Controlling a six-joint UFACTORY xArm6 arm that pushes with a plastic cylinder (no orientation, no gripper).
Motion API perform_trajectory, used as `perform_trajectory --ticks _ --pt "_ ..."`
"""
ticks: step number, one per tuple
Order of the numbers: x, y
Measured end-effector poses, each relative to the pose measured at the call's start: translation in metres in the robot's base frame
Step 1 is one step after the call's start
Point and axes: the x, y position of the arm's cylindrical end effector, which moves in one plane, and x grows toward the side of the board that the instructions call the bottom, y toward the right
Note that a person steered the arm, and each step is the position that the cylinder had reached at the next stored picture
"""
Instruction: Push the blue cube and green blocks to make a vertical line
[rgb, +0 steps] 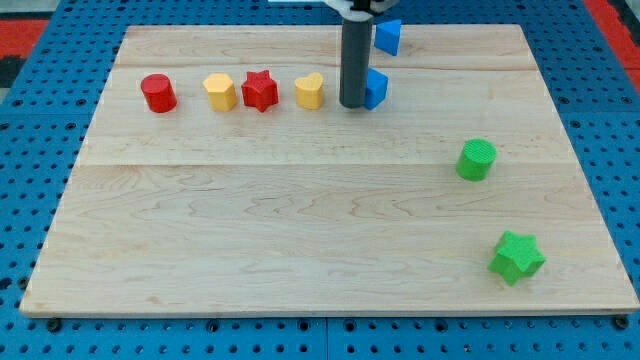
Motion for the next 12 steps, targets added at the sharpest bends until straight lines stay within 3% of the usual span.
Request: perform_trajectory --ticks 3,4,5,6,8,9,10,12 --pt "0.033 0.057" --pt "0.043 0.136" --pt "0.083 0.184" --pt "0.109 0.195" --pt "0.099 0.085" --pt "0.138 0.123" --pt "0.164 0.097" --pt "0.104 0.079"
